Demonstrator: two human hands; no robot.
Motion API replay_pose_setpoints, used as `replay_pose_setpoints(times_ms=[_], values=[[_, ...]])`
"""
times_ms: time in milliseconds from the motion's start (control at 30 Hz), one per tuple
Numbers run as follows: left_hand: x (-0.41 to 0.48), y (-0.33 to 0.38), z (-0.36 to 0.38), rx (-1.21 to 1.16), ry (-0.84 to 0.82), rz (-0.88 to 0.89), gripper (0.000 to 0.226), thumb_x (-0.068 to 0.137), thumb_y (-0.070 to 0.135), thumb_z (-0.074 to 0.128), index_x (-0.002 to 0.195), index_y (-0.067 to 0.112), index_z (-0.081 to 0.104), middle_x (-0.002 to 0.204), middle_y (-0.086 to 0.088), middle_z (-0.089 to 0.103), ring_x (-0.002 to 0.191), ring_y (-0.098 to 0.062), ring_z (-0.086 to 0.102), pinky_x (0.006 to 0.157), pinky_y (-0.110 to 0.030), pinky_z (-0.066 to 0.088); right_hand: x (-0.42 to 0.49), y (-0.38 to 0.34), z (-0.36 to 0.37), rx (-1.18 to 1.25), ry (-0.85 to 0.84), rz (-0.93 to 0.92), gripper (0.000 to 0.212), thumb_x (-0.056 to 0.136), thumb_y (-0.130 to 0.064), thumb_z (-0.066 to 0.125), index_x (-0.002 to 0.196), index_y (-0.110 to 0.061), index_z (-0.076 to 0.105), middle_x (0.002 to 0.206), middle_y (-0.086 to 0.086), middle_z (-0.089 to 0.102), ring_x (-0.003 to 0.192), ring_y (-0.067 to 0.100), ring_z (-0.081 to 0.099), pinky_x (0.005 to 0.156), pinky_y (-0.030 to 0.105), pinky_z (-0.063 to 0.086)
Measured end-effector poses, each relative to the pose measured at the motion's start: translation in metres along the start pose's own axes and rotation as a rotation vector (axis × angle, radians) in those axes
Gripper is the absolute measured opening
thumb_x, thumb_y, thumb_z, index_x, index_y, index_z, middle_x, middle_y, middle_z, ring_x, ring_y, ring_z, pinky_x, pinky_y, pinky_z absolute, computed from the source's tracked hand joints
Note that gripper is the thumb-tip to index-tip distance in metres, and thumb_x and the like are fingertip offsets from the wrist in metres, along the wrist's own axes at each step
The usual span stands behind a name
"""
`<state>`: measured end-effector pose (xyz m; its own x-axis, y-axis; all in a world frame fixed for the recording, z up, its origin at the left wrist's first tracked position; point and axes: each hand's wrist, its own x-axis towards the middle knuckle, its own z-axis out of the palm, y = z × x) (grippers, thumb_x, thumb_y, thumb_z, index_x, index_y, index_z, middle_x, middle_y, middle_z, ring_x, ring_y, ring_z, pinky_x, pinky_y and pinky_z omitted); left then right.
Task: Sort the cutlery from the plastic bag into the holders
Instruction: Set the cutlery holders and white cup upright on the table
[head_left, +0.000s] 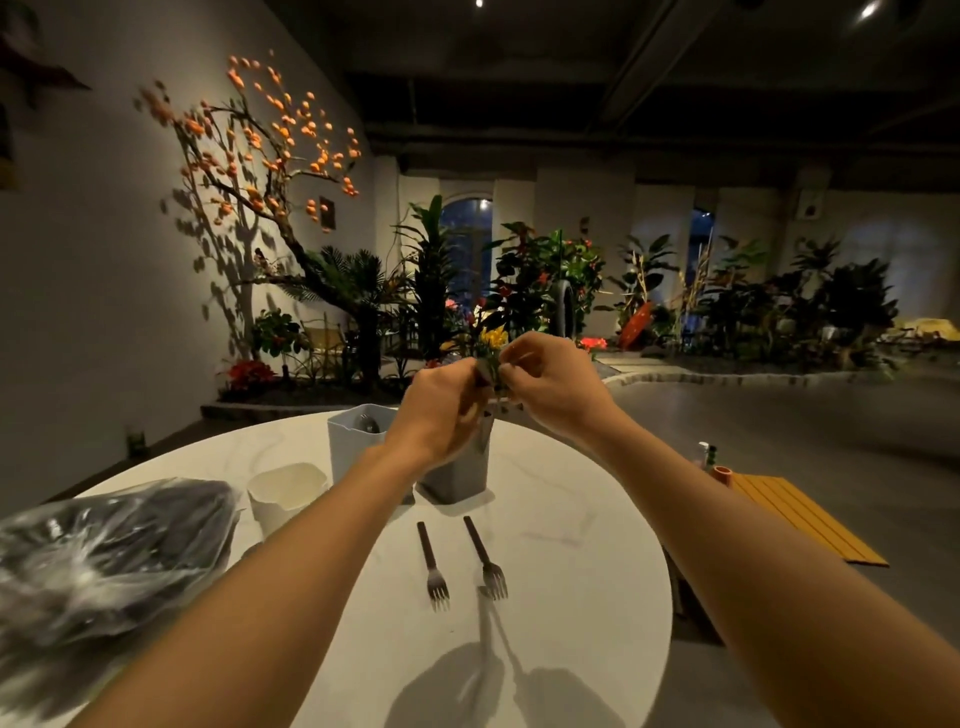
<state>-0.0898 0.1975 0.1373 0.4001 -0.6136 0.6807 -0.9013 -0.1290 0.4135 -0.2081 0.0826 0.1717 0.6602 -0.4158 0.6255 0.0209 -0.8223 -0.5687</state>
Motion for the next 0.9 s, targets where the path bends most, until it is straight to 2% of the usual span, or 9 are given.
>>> replay_pose_setpoints(times_ms=[100, 167, 233, 267, 333, 400, 500, 733, 900], values=[[0.015, -0.018, -0.004, -0.097, 0.1, -0.109, 0.008, 0.098, 0.014, 0.066, 0.105, 0.015, 0.07, 0.092, 0.0, 0.072, 0.082, -0.016, 0.072, 0.078, -0.038, 0.062, 0.018, 0.015, 0.008, 0.004, 0.081, 0.028, 0.014, 0.099, -0.021, 0.062, 0.108, -0.011, 0.066, 0.097, 0.005, 0.072, 0.082, 0.017, 0.073, 0.077, 0.037, 0.062], [0.03, -0.032, -0.006, -0.099, 0.175, -0.145, 0.011, 0.098, 0.018, 0.067, 0.106, 0.015, 0.074, 0.091, 0.002, 0.073, 0.083, -0.013, 0.071, 0.074, -0.025, 0.059, 0.033, 0.027, 0.014, 0.002, 0.117, 0.043, 0.012, 0.101, -0.018, 0.058, 0.109, -0.012, 0.064, 0.098, 0.005, 0.07, 0.083, 0.018, 0.073, 0.077, 0.037, 0.061], [0.047, -0.046, -0.004, -0.077, 0.223, -0.177, 0.011, 0.097, 0.02, 0.068, 0.104, 0.016, 0.076, 0.088, 0.004, 0.073, 0.078, -0.004, 0.066, 0.066, -0.007, 0.049, 0.053, 0.041, 0.022, 0.0, 0.146, 0.039, 0.013, 0.101, -0.014, 0.055, 0.112, -0.012, 0.063, 0.1, 0.006, 0.069, 0.088, 0.022, 0.071, 0.079, 0.038, 0.061], [0.055, -0.054, -0.002, -0.056, 0.235, -0.19, 0.011, 0.097, 0.02, 0.068, 0.103, 0.016, 0.077, 0.088, 0.004, 0.073, 0.075, -0.002, 0.064, 0.063, -0.004, 0.045, 0.063, 0.047, 0.027, -0.007, 0.161, 0.031, 0.014, 0.102, -0.013, 0.054, 0.113, -0.013, 0.063, 0.1, 0.006, 0.069, 0.089, 0.022, 0.07, 0.08, 0.039, 0.061], [0.068, -0.071, 0.006, -0.018, 0.248, -0.213, 0.012, 0.097, 0.02, 0.067, 0.102, 0.015, 0.077, 0.088, 0.003, 0.074, 0.077, -0.006, 0.066, 0.067, -0.011, 0.05, 0.081, 0.059, 0.038, -0.029, 0.193, 0.006, 0.016, 0.101, -0.011, 0.053, 0.113, -0.012, 0.063, 0.098, 0.006, 0.069, 0.088, 0.022, 0.068, 0.08, 0.041, 0.06], [0.079, -0.09, 0.018, 0.015, 0.236, -0.249, 0.014, 0.097, 0.021, 0.066, 0.104, 0.016, 0.078, 0.093, -0.001, 0.075, 0.085, -0.016, 0.069, 0.078, -0.029, 0.058, 0.097, 0.072, 0.052, -0.041, 0.204, -0.009, 0.018, 0.1, -0.008, 0.052, 0.112, -0.012, 0.064, 0.095, 0.005, 0.069, 0.086, 0.021, 0.067, 0.079, 0.042, 0.06], [0.087, -0.118, 0.038, 0.049, 0.202, -0.323, 0.014, 0.097, 0.022, 0.064, 0.104, 0.019, 0.075, 0.099, -0.004, 0.074, 0.093, -0.023, 0.069, 0.085, -0.042, 0.059, 0.112, 0.093, 0.079, -0.053, 0.142, 0.008, 0.019, 0.099, -0.007, 0.052, 0.11, -0.014, 0.065, 0.098, 0.004, 0.069, 0.091, 0.022, 0.066, 0.082, 0.042, 0.059], [0.079, -0.159, 0.089, 0.13, -0.033, -0.369, 0.016, 0.097, 0.016, 0.06, 0.109, 0.018, 0.071, 0.103, -0.008, 0.072, 0.098, -0.029, 0.066, 0.086, -0.044, 0.057, 0.114, 0.144, 0.138, -0.218, -0.072, 0.098, 0.021, 0.096, -0.009, 0.054, 0.114, -0.017, 0.061, 0.107, 0.007, 0.068, 0.093, 0.026, 0.062, 0.082, 0.046, 0.057], [0.072, -0.166, 0.102, 0.155, -0.16, -0.363, 0.042, 0.092, 0.008, 0.062, 0.133, 0.018, 0.062, 0.125, -0.007, 0.066, 0.115, -0.028, 0.062, 0.099, -0.043, 0.054, 0.11, 0.157, 0.152, -0.235, -0.156, 0.107, 0.039, 0.088, 0.001, 0.057, 0.123, -0.015, 0.054, 0.118, 0.011, 0.067, 0.105, 0.03, 0.062, 0.09, 0.048, 0.055]])
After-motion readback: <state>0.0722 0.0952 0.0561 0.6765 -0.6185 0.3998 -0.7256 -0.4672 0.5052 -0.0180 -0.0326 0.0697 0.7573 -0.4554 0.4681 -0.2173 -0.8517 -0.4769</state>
